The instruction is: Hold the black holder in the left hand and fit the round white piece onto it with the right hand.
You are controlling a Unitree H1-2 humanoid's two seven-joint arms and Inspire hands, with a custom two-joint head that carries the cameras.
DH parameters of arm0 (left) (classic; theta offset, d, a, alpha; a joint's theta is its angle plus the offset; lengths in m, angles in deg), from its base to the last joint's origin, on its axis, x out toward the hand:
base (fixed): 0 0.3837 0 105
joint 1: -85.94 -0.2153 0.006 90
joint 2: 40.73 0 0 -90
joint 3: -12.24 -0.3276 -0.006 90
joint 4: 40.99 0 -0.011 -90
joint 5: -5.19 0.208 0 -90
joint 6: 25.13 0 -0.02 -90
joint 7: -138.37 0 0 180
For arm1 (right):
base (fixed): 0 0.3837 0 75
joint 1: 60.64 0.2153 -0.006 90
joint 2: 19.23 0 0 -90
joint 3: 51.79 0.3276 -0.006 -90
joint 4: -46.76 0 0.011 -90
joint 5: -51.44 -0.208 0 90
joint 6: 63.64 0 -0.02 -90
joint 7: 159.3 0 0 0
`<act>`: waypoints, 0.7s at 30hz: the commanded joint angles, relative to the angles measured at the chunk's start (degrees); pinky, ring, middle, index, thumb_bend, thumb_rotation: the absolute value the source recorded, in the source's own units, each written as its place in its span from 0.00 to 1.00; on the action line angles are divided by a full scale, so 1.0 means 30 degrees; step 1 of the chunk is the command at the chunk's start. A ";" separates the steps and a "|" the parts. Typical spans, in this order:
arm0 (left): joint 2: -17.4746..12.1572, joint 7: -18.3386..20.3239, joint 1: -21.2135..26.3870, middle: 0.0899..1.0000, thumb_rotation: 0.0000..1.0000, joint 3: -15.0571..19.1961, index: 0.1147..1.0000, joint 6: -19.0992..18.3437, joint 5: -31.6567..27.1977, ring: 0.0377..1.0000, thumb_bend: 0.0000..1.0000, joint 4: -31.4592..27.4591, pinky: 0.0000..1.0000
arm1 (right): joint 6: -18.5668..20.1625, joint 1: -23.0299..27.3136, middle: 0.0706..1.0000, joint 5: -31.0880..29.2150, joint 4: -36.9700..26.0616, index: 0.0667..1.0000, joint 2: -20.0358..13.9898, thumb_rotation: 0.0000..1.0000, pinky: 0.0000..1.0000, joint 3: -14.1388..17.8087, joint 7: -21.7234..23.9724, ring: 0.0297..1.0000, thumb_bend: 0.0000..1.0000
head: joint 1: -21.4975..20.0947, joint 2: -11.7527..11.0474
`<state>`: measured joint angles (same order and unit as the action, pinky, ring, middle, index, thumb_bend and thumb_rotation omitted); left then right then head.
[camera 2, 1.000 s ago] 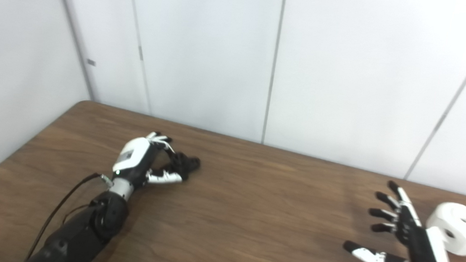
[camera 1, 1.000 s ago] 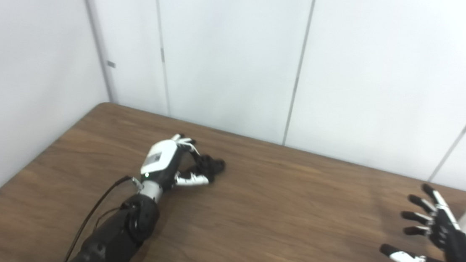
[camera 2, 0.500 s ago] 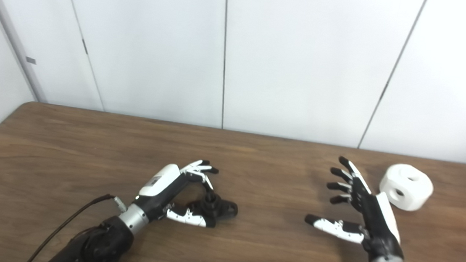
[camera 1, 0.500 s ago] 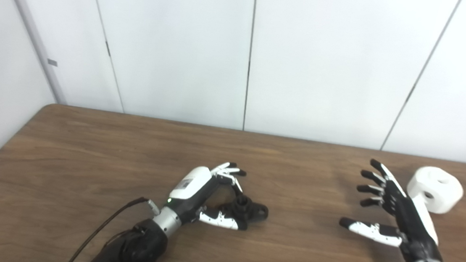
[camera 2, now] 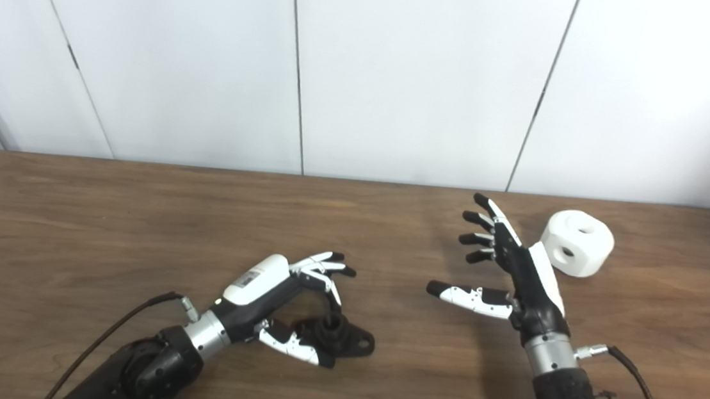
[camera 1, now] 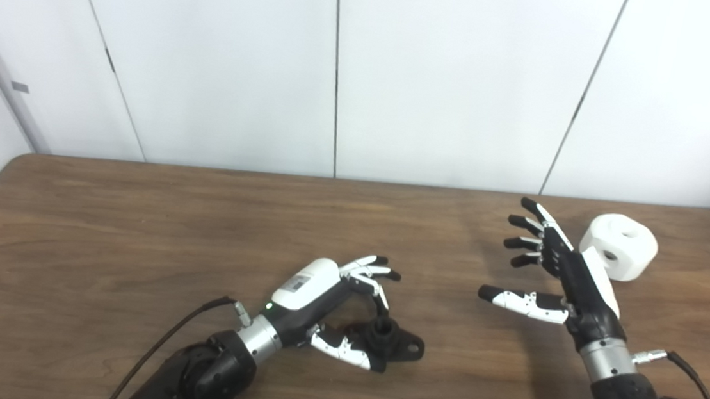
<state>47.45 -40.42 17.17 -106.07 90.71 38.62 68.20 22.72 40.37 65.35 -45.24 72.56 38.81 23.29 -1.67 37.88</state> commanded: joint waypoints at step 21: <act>-0.0549 -0.0571 -0.0541 0.81 0.06 -0.2627 0.41 -0.4475 0.6035 0.90 0.52 0.2107 0.85 | 0.0106 0.0870 0.82 0.0299 -0.2465 0.90 -0.0800 0.24 0.57 0.0467 -0.0039 0.69 0.67 | -0.2033 -0.0341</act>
<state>47.83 -47.16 19.02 -111.05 84.83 49.31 68.80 23.89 40.28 65.79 -49.61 72.11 39.40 23.36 -7.72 36.83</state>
